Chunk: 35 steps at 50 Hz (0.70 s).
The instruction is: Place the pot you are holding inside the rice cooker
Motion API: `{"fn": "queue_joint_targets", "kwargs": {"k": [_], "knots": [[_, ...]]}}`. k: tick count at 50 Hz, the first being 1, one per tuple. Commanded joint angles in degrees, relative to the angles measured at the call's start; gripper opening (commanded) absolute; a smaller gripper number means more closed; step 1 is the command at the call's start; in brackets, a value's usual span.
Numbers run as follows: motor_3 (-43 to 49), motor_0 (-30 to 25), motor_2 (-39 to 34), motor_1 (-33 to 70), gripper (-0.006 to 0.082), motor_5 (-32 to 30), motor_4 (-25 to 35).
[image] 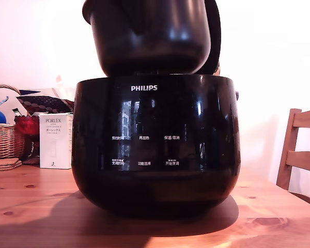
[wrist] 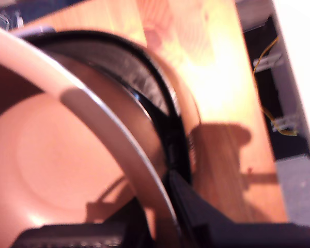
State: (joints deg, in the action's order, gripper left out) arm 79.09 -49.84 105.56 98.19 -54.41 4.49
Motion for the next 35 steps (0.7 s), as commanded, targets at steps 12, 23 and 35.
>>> {"fn": "queue_joint_targets", "kwargs": {"k": [12,23,35], "knots": [[-1.3,1.0,2.6,2.0,-0.0024,-4.2,-0.5],[-1.4,1.7,2.6,3.5,-0.0024,-5.3,-0.7],[-1.6,2.2,2.6,5.0,-0.0024,-6.2,-0.5]]}}
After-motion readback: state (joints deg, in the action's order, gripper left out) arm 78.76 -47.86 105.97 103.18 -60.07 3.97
